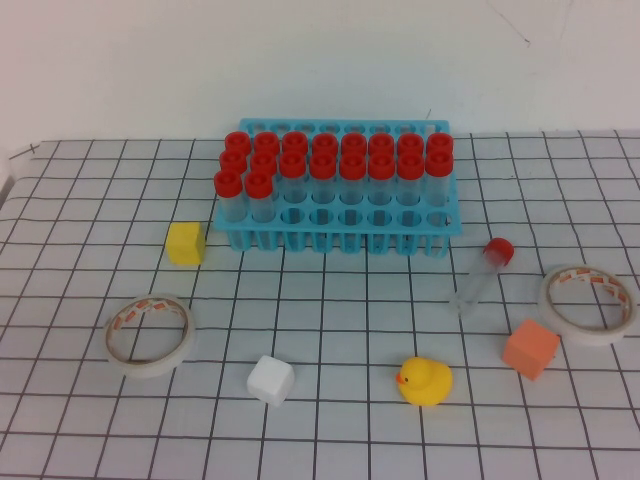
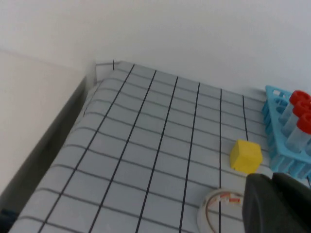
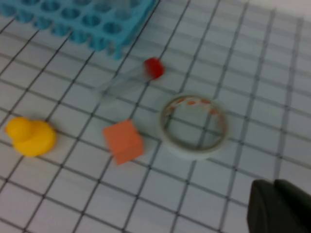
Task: Place the test tubes
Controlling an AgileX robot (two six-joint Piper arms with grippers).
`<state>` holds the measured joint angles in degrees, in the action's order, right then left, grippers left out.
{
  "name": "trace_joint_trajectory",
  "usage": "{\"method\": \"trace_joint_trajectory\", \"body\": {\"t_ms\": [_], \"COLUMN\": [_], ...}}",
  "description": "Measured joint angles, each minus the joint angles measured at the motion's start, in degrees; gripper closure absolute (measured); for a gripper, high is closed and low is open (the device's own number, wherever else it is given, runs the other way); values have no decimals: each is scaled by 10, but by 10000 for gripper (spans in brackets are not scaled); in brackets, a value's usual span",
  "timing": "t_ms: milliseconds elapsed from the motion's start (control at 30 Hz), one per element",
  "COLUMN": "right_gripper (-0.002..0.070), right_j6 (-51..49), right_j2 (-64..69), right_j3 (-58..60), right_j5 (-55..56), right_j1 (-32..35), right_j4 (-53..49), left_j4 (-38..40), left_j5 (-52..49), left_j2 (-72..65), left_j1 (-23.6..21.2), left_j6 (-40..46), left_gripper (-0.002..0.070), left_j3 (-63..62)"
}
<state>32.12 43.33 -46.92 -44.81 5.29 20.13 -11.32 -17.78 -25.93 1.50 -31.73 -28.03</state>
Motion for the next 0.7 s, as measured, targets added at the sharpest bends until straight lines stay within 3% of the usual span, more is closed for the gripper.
{"method": "trace_joint_trajectory", "body": {"t_ms": [200, 333, 400, 533, 700], "right_gripper": [678, 672, 643, 610, 545], "right_j6": [9, 59, 87, 60, -53], "right_j2": [114, 212, 284, 365, 485], "right_j3": [-1, -28, -70, -134, -246], "right_j5": [-11, -40, -54, -49, -46], "right_j1": [0, -1, -27, -95, -196], "right_j4": [80, 153, 195, 182, 72], "left_j4": [36, 124, 229, 374, 453], "left_j5": [-55, -132, -161, -172, -173], "left_j2": [0, -12, -28, -55, -87], "left_j1": [0, 0, 0, 0, 0], "left_j6": [41, 169, 291, 465, 564], "left_gripper": [676, 676, 676, 676, 676], "left_j3": [30, 31, 31, 31, 31]}}
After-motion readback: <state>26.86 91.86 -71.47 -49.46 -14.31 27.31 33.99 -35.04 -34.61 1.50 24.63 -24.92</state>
